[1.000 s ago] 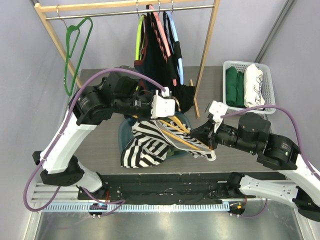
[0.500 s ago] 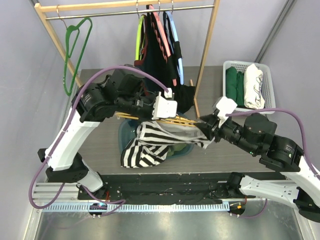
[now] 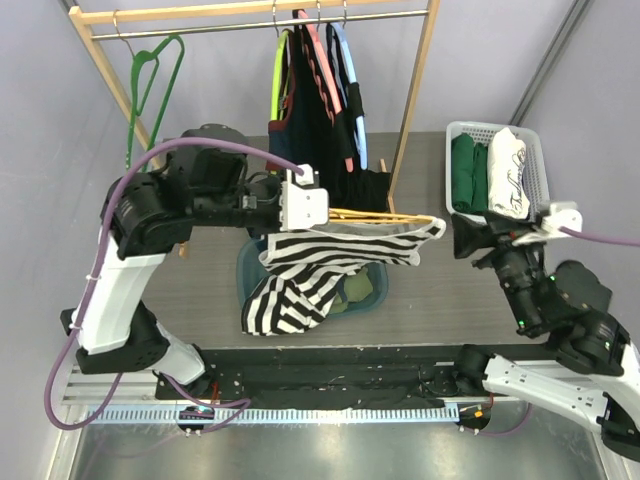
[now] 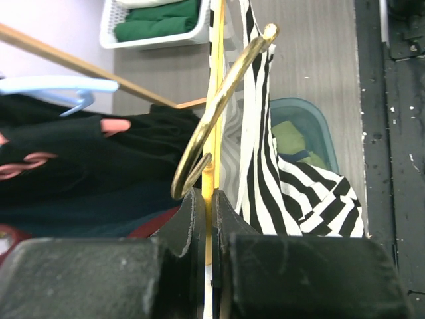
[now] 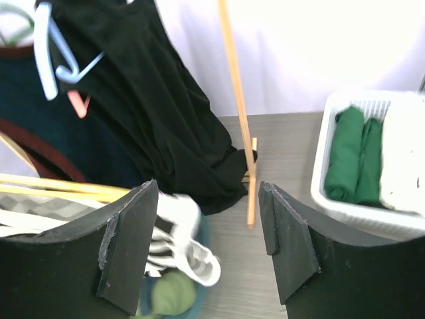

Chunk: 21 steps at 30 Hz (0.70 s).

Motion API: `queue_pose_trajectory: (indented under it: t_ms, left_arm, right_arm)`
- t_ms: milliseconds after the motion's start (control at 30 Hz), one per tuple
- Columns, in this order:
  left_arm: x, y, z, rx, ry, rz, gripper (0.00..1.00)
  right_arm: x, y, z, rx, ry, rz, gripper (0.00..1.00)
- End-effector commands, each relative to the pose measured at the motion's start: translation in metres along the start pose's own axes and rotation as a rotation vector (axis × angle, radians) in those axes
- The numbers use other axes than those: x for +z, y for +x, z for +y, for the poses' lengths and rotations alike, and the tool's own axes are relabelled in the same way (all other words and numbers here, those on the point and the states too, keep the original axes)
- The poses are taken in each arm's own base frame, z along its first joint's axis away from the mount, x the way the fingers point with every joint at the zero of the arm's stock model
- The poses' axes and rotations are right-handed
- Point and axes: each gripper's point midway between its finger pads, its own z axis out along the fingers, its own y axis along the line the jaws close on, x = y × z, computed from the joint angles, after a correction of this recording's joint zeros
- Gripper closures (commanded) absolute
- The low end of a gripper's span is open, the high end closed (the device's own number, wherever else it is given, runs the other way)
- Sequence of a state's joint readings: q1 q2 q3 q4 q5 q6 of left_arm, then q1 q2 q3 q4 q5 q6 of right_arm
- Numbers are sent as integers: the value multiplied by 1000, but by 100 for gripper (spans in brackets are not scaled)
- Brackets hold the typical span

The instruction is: Remove the tank top from the hanger

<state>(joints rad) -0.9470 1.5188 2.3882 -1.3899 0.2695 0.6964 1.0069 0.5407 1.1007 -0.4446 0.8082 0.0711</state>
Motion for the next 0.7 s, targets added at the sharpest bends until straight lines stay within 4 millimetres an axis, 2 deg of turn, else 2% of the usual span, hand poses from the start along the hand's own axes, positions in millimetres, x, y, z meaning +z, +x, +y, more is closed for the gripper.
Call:
queue_pose_trajectory:
  t_ms: [0, 33, 67, 133, 200, 433, 667]
  left_arm:
    - [-29, -3, 8, 38, -89, -5, 100]
    - [-31, -3, 8, 37, -93, -5, 100]
    - [-31, -3, 9, 37, -96, -6, 100]
    - [-30, -3, 9, 37, -96, -6, 100]
    - [-29, -3, 7, 30, -90, -6, 100]
    - [-32, -4, 7, 26, -97, -10, 100]
    - [-34, -5, 6, 21, -96, -18, 100]
  right_arm:
    - [-13, 12, -15, 231, 49, -21, 29]
    - [-17, 14, -16, 268, 33, -26, 29]
    - [-16, 26, -13, 268, 23, -9, 28]
    - [-16, 37, -7, 296, -3, 2, 26]
    - [-15, 42, 5, 303, -59, 11, 24]
    - [-4, 42, 45, 335, -207, -8, 21]
    - [2, 44, 58, 360, -248, -34, 25]
